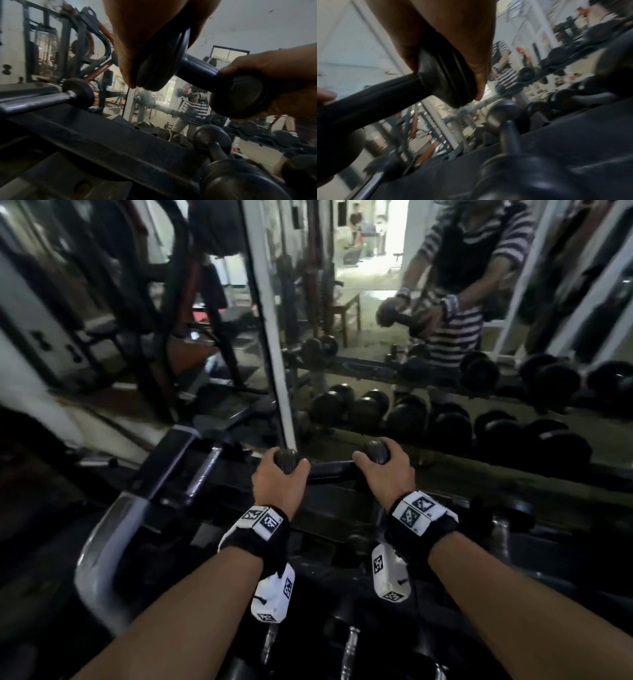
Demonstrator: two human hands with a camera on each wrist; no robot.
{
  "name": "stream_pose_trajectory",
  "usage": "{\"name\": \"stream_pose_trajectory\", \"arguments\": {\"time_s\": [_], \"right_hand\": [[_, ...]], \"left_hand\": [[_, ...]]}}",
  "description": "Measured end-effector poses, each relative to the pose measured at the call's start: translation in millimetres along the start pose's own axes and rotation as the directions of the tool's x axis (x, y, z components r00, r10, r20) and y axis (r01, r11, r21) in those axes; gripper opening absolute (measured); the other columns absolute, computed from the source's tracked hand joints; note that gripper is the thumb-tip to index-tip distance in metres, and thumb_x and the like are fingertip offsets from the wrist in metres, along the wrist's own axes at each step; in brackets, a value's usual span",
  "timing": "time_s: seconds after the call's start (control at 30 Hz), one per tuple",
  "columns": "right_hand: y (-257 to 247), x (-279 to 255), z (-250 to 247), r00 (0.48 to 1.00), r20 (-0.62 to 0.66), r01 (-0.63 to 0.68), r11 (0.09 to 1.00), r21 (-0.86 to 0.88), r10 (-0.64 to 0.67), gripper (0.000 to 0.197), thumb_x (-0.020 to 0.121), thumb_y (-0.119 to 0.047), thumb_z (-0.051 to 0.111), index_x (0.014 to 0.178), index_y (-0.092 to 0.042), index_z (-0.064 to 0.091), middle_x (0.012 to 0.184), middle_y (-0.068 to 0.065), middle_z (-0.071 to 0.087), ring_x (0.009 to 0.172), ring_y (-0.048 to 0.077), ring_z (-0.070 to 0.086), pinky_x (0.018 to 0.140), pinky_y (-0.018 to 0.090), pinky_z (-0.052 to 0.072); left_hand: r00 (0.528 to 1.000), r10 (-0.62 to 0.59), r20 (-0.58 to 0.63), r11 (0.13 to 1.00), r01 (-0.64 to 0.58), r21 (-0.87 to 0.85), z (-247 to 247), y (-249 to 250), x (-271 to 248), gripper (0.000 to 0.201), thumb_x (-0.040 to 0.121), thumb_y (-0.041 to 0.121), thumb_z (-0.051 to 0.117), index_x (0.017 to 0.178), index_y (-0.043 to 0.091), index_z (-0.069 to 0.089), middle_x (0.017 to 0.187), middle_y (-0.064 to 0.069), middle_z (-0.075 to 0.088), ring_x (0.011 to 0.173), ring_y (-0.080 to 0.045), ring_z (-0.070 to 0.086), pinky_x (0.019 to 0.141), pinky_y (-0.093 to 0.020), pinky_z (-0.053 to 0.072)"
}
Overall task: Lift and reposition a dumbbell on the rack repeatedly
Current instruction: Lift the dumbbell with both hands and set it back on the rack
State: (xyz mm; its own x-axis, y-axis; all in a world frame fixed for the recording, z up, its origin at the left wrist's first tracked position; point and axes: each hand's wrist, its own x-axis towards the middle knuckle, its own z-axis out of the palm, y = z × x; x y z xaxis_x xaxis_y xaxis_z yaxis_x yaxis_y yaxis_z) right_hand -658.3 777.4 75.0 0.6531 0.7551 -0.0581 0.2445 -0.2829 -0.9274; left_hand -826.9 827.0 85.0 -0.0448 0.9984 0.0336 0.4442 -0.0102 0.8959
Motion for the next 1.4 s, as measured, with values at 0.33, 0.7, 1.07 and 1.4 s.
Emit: {"name": "stream_pose_trajectory", "arguments": {"time_s": [0.33, 0.7, 1.07, 1.4], "right_hand": [[1, -5, 82, 0.973, 0.227, 0.086, 0.984, -0.153, -0.050, 0.044, 0.081, -0.043, 0.074, 0.119, -0.022, 0.064, 0.119, 0.004, 0.069, 0.114, 0.030, 0.061, 0.098, 0.035, 0.047], [7, 46, 147, 0.970, 0.242, 0.101, 0.948, -0.301, -0.026, 0.050, 0.081, -0.041, 0.076, 0.126, -0.022, 0.064, 0.125, 0.005, 0.068, 0.117, 0.028, 0.061, 0.100, 0.033, 0.047], [8, 112, 188, 0.934, 0.356, 0.178, 0.909, -0.378, -0.034, 0.050, 0.084, -0.041, 0.075, 0.130, -0.028, 0.059, 0.127, 0.003, 0.065, 0.120, 0.026, 0.058, 0.103, 0.032, 0.044], [35, 153, 189, 0.777, 0.607, 0.346, 0.918, -0.196, -0.163, 0.051, 0.085, -0.029, 0.077, 0.131, -0.021, 0.057, 0.118, -0.006, 0.058, 0.110, 0.014, 0.055, 0.092, 0.021, 0.037]], "left_hand": [[0.960, -0.245, -0.138, 0.970, 0.240, -0.048, -46, -63, 3, 0.044, 0.087, 0.033, 0.068, 0.126, 0.015, 0.059, 0.101, 0.003, 0.056, 0.095, -0.018, 0.053, 0.079, -0.023, 0.037], [0.910, -0.401, -0.107, 0.912, 0.385, -0.139, -22, -115, 68, 0.039, 0.086, 0.030, 0.069, 0.119, 0.012, 0.059, 0.100, 0.001, 0.055, 0.096, -0.021, 0.055, 0.078, -0.022, 0.035], [0.867, -0.471, -0.160, 0.873, 0.432, -0.225, 16, -143, 117, 0.059, 0.084, 0.034, 0.070, 0.135, 0.013, 0.050, 0.126, -0.012, 0.062, 0.116, -0.031, 0.058, 0.094, -0.033, 0.047], [0.783, -0.475, -0.401, 0.879, 0.401, -0.258, 63, -130, 78, 0.077, 0.086, 0.030, 0.072, 0.149, 0.006, 0.034, 0.151, -0.012, 0.040, 0.137, -0.027, 0.042, 0.109, -0.030, 0.033]]}}
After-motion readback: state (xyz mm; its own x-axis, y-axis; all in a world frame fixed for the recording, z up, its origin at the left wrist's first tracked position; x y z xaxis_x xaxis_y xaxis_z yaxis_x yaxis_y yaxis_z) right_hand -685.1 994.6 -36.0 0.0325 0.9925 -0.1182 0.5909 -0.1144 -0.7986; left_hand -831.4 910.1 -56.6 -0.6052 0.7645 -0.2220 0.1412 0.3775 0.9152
